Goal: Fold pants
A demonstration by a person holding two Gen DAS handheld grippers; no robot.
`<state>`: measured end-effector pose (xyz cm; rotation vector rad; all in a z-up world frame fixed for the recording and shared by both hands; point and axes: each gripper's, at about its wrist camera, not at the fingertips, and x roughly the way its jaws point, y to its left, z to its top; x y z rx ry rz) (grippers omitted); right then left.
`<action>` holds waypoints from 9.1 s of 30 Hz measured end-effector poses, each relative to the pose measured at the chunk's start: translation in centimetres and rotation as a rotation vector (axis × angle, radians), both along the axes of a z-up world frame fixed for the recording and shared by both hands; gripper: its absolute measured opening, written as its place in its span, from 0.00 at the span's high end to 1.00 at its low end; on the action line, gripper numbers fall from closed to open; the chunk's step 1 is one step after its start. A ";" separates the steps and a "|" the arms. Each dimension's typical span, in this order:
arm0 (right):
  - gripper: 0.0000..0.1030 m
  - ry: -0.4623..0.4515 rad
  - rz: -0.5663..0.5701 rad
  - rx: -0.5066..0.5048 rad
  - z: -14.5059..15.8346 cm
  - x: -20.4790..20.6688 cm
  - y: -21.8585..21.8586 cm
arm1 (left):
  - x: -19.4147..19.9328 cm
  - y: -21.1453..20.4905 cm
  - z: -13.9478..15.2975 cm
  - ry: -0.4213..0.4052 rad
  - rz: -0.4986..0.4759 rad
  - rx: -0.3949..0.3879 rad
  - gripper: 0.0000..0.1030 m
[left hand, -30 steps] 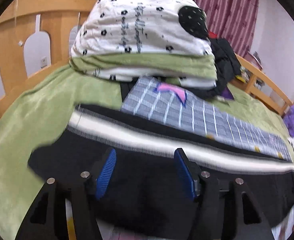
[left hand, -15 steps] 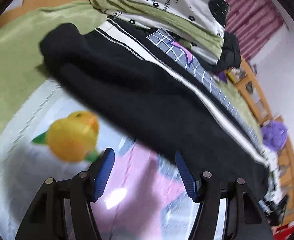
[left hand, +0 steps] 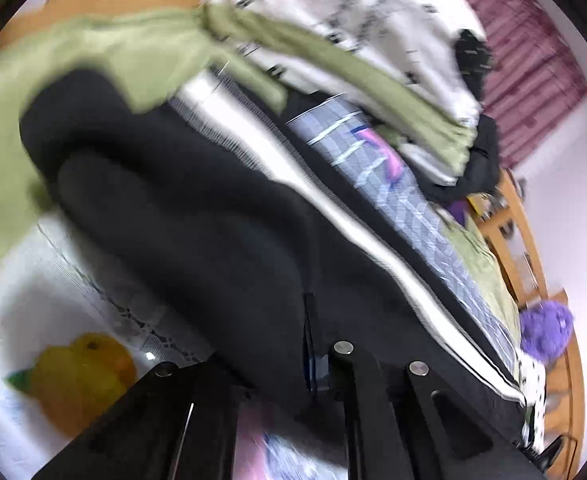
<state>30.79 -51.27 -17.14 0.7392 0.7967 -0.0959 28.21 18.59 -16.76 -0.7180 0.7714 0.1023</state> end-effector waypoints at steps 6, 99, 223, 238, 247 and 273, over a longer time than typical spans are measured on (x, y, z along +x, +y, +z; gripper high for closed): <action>0.88 -0.022 0.085 -0.103 5.6 -7.0 0.1 | -6.9 -2.3 5.1 -0.011 -0.147 0.121 0.90; 0.62 0.194 0.257 -0.608 0.7 -1.2 10.7 | -2.0 6.5 0.4 0.140 -0.086 0.341 0.70; 0.73 0.046 0.631 -0.376 0.5 -20.6 22.2 | -15.6 -8.6 5.3 0.009 -0.239 0.025 0.36; 0.85 0.108 0.565 -0.368 -1.8 -9.9 22.8 | -14.8 -8.5 4.3 0.039 -0.247 0.027 0.36; 0.79 0.111 0.482 -0.327 -0.9 -9.6 18.2 | -15.1 -12.3 4.4 0.035 -0.360 0.121 0.36; 0.55 0.010 0.393 -0.545 3.9 -22.7 17.2 | -20.2 -18.3 3.7 0.069 -0.478 0.385 0.37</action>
